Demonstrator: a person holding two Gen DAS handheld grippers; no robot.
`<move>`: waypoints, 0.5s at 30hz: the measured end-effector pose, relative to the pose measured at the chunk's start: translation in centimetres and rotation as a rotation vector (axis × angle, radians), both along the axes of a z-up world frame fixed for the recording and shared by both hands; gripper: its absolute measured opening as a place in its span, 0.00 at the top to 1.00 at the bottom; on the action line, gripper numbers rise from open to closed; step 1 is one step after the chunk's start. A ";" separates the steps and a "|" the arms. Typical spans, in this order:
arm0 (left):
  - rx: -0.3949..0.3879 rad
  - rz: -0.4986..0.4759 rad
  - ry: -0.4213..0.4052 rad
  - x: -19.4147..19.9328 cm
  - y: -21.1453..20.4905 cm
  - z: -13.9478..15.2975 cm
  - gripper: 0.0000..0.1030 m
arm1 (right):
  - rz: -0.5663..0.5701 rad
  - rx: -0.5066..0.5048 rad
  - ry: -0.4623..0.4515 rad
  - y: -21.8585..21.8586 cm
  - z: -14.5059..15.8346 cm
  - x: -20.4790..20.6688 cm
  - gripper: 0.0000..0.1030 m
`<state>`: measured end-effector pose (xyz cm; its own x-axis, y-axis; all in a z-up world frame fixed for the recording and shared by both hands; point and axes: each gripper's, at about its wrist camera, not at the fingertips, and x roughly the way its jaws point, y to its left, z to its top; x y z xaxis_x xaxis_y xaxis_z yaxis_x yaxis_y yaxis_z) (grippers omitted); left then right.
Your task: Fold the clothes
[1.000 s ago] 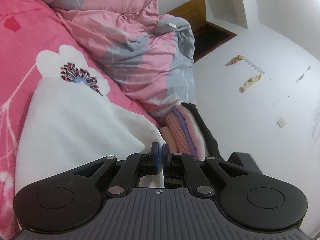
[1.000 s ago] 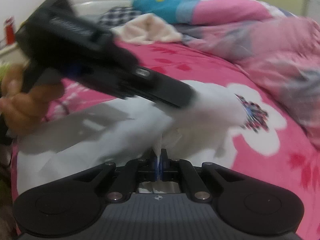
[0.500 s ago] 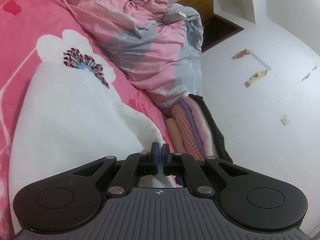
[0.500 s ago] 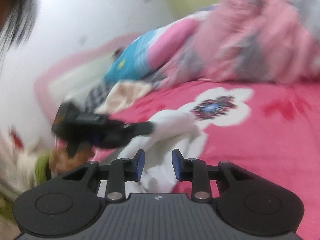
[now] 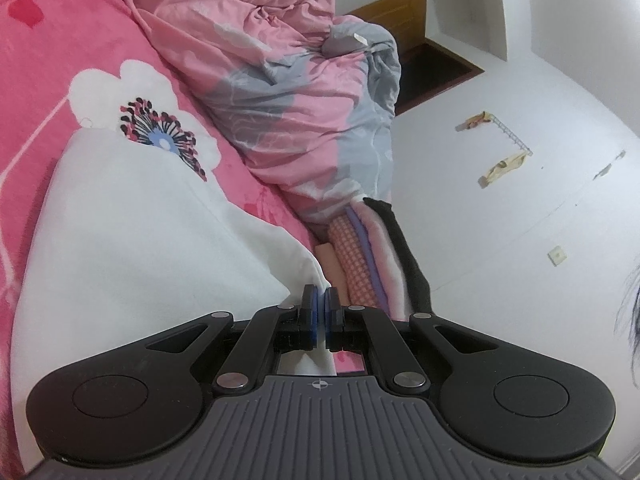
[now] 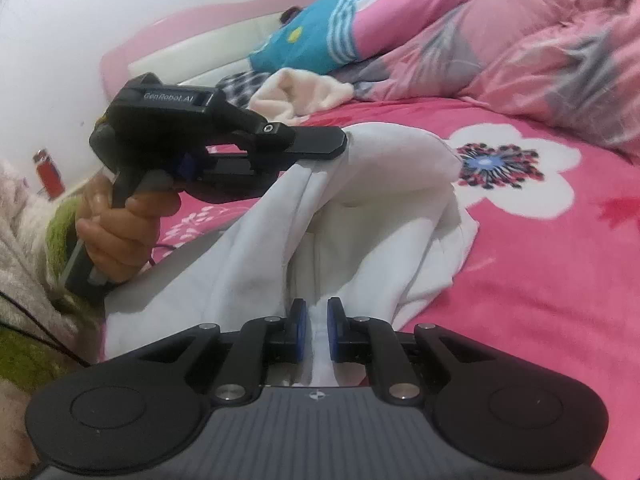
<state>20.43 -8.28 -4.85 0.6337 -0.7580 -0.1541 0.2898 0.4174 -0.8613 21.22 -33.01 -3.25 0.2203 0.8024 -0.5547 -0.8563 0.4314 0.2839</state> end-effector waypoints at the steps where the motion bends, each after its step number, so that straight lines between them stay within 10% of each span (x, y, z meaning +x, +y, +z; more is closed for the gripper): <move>1: 0.001 0.002 0.003 0.1 -0.1 0.0 0.99 | 0.011 0.007 0.012 0.0 0.0 0.1 0.89; 6: 0.124 0.019 0.043 1.1 -1.4 -0.5 0.97 | 0.036 0.062 0.111 -1.2 -0.7 -0.3 0.88; 15: 0.240 -0.010 0.089 1.9 -2.6 -1.3 0.82 | -0.334 0.395 0.170 -10.0 -0.5 -6.0 0.82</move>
